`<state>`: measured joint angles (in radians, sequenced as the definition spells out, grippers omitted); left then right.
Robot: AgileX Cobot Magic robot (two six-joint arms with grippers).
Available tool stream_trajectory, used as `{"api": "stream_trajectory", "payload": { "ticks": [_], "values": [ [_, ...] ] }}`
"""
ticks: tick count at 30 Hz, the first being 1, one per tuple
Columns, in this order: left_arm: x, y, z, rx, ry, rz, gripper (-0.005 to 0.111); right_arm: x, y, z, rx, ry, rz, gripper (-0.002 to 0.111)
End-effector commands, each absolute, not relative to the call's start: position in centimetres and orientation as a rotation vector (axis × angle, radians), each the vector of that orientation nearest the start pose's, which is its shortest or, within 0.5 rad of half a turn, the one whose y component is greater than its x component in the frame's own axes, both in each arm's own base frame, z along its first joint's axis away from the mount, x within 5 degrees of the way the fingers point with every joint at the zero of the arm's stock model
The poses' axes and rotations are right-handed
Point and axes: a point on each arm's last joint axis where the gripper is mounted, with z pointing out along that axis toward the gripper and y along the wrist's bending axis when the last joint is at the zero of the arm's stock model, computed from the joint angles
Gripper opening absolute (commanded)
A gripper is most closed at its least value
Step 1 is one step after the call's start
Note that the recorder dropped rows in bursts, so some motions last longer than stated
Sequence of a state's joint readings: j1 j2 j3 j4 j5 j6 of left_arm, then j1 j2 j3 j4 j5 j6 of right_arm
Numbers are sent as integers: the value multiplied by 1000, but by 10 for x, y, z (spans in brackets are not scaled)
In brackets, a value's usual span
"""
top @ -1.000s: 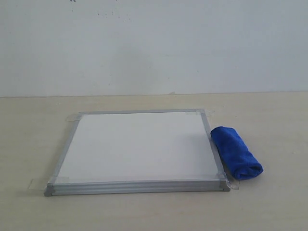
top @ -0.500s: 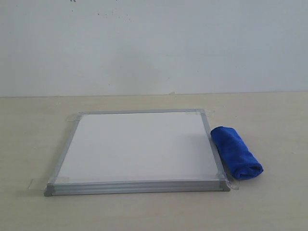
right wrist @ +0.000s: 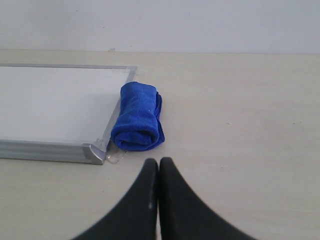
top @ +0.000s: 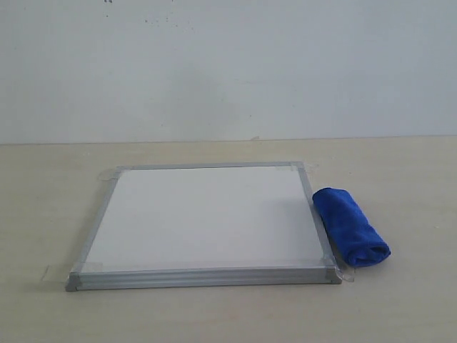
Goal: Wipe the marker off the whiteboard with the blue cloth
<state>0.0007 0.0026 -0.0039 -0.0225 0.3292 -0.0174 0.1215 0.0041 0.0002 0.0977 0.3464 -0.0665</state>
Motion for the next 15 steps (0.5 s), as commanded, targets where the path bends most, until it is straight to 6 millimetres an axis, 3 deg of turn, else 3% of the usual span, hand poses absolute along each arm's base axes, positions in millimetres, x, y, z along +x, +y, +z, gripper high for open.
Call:
{"api": "stream_trajectory", "payload": {
  "ticks": [1, 15],
  "values": [
    [54, -1, 184, -38, 1805, -41, 4, 53, 9, 183, -108, 1814, 132, 0],
    [54, -1, 184, -31, 1806, -35, 4, 53, 9, 183, -108, 1814, 132, 0]
  ]
}}
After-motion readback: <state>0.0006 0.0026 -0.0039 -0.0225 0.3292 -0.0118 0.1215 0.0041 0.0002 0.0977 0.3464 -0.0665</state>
